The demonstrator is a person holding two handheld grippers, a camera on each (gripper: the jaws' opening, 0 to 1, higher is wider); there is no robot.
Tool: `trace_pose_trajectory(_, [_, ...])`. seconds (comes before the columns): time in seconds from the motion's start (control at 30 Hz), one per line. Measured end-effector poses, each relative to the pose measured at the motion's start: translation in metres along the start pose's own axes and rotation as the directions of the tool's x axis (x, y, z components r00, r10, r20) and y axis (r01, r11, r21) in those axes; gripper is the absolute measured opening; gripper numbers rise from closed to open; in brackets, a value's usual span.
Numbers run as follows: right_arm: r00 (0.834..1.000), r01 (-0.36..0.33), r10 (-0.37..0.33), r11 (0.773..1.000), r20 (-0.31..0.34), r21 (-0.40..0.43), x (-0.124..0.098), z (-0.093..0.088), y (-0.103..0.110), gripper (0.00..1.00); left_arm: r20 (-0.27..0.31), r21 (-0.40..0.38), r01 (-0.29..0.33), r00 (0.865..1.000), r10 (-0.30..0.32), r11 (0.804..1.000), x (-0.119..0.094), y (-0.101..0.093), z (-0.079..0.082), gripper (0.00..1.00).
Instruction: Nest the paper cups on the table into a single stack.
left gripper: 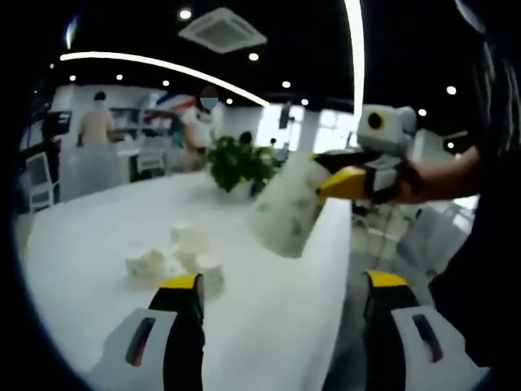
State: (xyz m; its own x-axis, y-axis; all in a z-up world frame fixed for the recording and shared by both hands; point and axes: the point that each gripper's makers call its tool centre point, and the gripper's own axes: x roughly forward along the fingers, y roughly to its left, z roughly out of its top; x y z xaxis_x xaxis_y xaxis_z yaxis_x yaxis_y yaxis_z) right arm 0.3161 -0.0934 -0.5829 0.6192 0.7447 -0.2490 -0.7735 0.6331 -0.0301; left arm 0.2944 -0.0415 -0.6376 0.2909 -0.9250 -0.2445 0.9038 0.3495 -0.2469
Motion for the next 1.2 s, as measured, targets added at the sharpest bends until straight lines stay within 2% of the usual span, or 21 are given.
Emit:
trace_pose_trajectory(0.1, [1.000, -0.013, 0.013, 1.000, 0.011, 0.009, 0.003, 0.002, 0.005, 0.34, 0.019, -0.004, 0.001, 1.000, -0.001, 1.000, 0.001, -0.002, 0.005, 0.76])
trace_pose_trajectory(0.17, [0.999, -0.030, 0.029, 1.000, 0.036, 0.006, 0.004, 0.007, 0.011, 0.34, 0.061, -0.059, 0.027, 0.998, -0.023, 0.998, 0.001, -0.008, 0.011, 0.75])
trace_pose_trajectory(0.33, [0.996, -0.063, 0.062, 0.998, 0.059, 0.007, 0.009, 0.012, 0.022, 0.34, 0.070, -0.069, 0.041, 0.997, -0.036, 0.997, 0.001, -0.012, 0.012, 0.70])
trace_pose_trajectory(0.43, [0.994, -0.079, 0.078, 0.997, 0.077, 0.013, 0.010, 0.013, 0.026, 0.34, 0.080, -0.080, 0.073, 0.995, -0.066, 0.994, 0.001, -0.019, 0.014, 0.68])
trace_pose_trajectory(0.57, [0.994, -0.081, 0.079, 0.996, 0.074, 0.026, 0.010, 0.007, 0.026, 0.34, 0.096, -0.077, 0.082, 0.993, -0.074, 0.994, -0.001, -0.021, 0.018, 0.67])
trace_pose_trajectory(0.73, [0.990, -0.100, 0.089, 0.991, 0.112, 0.089, 0.004, 0.006, 0.026, 0.34, 0.115, -0.086, 0.097, 0.990, -0.087, 0.992, -0.004, -0.023, 0.022, 0.63])
trace_pose_trajectory(0.9, [0.987, -0.120, 0.104, 0.984, 0.119, 0.132, 0.002, 0.002, 0.026, 0.34, 0.132, -0.107, 0.109, 0.987, -0.094, 0.988, -0.006, -0.024, 0.025, 0.58])
trace_pose_trajectory(1.07, [0.981, -0.143, 0.111, 0.967, 0.156, 0.210, -0.002, 0.005, 0.023, 0.34, 0.160, -0.106, 0.123, 0.982, -0.105, 0.987, -0.009, -0.026, 0.032, 0.55])
trace_pose_trajectory(1.17, [0.976, -0.162, 0.117, 0.952, 0.183, 0.260, -0.005, 0.008, 0.023, 0.34, 0.173, -0.094, 0.136, 0.978, -0.119, 0.986, -0.011, -0.029, 0.036, 0.51])
trace_pose_trajectory(1.2, [0.972, -0.171, 0.113, 0.940, 0.205, 0.296, -0.005, 0.010, 0.022, 0.34, 0.175, -0.075, 0.137, 0.977, -0.123, 0.988, -0.012, -0.030, 0.037, 0.48])
